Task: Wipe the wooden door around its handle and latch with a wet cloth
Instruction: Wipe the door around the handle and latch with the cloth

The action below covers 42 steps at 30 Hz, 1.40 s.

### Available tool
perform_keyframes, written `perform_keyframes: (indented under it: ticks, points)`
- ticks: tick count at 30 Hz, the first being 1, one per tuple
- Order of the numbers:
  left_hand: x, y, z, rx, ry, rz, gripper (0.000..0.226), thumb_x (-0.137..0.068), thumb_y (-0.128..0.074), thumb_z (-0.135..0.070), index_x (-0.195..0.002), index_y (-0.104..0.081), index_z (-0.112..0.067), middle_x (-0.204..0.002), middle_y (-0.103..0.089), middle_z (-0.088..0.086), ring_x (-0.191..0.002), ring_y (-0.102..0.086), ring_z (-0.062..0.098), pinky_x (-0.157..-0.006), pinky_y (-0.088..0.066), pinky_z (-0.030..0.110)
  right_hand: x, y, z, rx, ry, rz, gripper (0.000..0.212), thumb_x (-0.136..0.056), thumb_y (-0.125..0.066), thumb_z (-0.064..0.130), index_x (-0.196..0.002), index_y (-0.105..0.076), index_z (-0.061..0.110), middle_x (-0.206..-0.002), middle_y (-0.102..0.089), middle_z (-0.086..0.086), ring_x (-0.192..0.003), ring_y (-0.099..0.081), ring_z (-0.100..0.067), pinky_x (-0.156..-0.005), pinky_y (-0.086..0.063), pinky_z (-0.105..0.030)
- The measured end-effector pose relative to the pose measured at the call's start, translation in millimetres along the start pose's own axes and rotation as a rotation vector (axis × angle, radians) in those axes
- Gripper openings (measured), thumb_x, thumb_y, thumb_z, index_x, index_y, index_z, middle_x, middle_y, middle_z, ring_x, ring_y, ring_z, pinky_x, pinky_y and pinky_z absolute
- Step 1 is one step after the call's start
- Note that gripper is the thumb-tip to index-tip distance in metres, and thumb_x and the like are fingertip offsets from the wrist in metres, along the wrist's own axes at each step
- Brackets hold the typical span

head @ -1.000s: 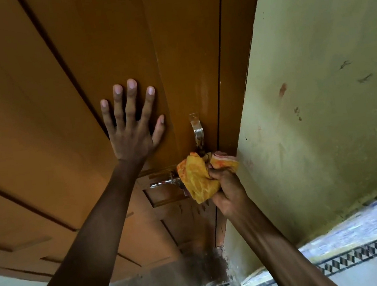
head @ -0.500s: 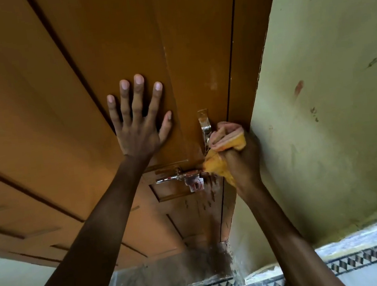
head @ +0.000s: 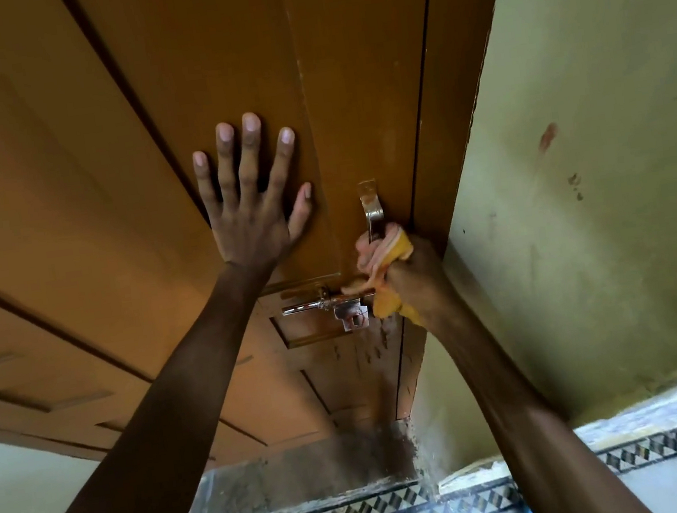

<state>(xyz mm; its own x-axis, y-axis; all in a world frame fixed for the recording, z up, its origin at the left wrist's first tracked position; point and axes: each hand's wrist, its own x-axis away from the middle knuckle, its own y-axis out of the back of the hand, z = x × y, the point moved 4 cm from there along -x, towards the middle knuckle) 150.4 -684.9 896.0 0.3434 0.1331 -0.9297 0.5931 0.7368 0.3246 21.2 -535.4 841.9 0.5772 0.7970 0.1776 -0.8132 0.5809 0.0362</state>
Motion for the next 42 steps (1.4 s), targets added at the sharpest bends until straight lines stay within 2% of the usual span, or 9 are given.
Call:
perform_keyframes:
  ticks: [3,9,12,14,23,27,31,37,42]
  points:
    - [0.8,-1.0,-0.1,-0.014,-0.017,-0.002,0.068,-0.100,-0.045,-0.053,-0.157,-0.018,-0.026,-0.163,-0.013,0.008,-0.154,0.008,0.020,-0.123,-0.002,0.048,0.6,-0.9,-12.7,0.136,-0.021,-0.071,0.028,-0.092,-0.061,0.018,-0.120,-0.065,0.020,-0.107,-0.064,0.002,-0.102,-0.064,-0.023,-0.089,-0.056,-0.042]
    - [2.1,-0.8,-0.9,-0.014,-0.038,-0.016,0.072,-0.100,-0.045,-0.052,-0.159,-0.012,-0.028,-0.168,0.008,0.000,-0.154,0.007,0.021,-0.124,-0.002,0.048,-4.2,6.3,24.3,-0.290,-0.150,0.027,0.033,-0.087,-0.050,-0.011,-0.087,-0.069,0.015,-0.097,-0.073,-0.010,-0.090,-0.071,-0.022,-0.078,-0.060,-0.038]
    - [1.2,-0.5,0.1,0.001,-0.023,-0.012,0.068,-0.100,-0.045,-0.052,-0.157,-0.019,-0.026,-0.168,0.003,0.002,-0.154,0.007,0.021,-0.124,-0.002,0.048,1.9,-2.7,-0.1,-0.141,-0.089,-0.060,0.029,-0.091,-0.055,0.003,-0.091,-0.062,0.031,-0.099,-0.069,-0.001,-0.087,-0.067,-0.010,-0.081,-0.060,-0.031]
    - [2.1,-1.0,0.9,0.006,-0.015,-0.004,0.067,-0.100,-0.046,-0.052,-0.155,-0.021,-0.024,-0.166,-0.003,0.004,-0.154,0.008,0.021,-0.124,-0.002,0.048,2.1,-0.7,-17.7,0.012,-0.060,-0.163,0.020,-0.090,-0.059,0.021,-0.091,-0.065,0.040,-0.107,-0.070,-0.004,-0.095,-0.068,-0.019,-0.088,-0.057,-0.048]
    - [-1.0,2.9,-0.1,0.024,-0.042,-0.022,0.068,-0.100,-0.047,-0.052,-0.156,-0.020,-0.025,-0.167,0.012,-0.001,-0.154,0.006,0.022,-0.123,-0.004,0.049,3.5,4.1,-10.1,1.000,0.299,-0.468,0.053,-0.069,-0.083,0.017,-0.120,-0.069,0.018,-0.122,-0.061,-0.013,-0.117,-0.051,-0.039,-0.097,-0.043,-0.051]
    - [-1.8,2.4,-0.5,0.022,-0.043,-0.018,0.067,-0.100,-0.047,-0.052,-0.155,-0.021,-0.024,-0.167,0.012,-0.001,-0.154,0.006,0.022,-0.123,-0.004,0.049,6.1,5.6,-10.1,1.024,0.277,-0.594,0.053,-0.070,-0.083,0.018,-0.121,-0.069,0.020,-0.123,-0.059,-0.013,-0.119,-0.050,-0.039,-0.097,-0.045,-0.052]
    - [-0.4,2.1,-0.1,0.022,-0.042,-0.024,0.070,-0.098,-0.051,-0.052,-0.155,-0.023,-0.023,-0.167,0.011,0.000,-0.154,0.006,0.023,-0.124,-0.003,0.049,2.3,-0.1,-30.6,0.436,0.121,-0.230,0.040,-0.085,-0.067,0.010,-0.123,-0.064,0.022,-0.120,-0.062,-0.004,-0.114,-0.059,-0.028,-0.099,-0.051,-0.044]
    - [-2.1,3.3,0.5,0.023,-0.046,-0.020,0.070,-0.099,-0.051,-0.052,-0.156,-0.022,-0.023,-0.167,0.012,0.000,-0.154,0.007,0.023,-0.124,-0.001,0.049,6.7,10.6,-7.4,1.132,0.222,-0.483,0.054,-0.085,-0.070,0.028,-0.137,-0.054,0.026,-0.140,-0.047,-0.008,-0.135,-0.037,-0.034,-0.110,-0.035,-0.046]
    - [-1.5,2.4,0.9,0.019,-0.041,-0.025,0.069,-0.099,-0.052,-0.052,-0.155,-0.024,-0.023,-0.167,0.011,0.001,-0.154,0.006,0.023,-0.124,-0.002,0.049,20.2,20.0,-8.0,0.012,0.143,-0.533,0.022,-0.084,-0.064,0.002,-0.103,-0.072,0.010,-0.104,-0.072,-0.008,-0.096,-0.068,-0.023,-0.090,-0.056,-0.046]
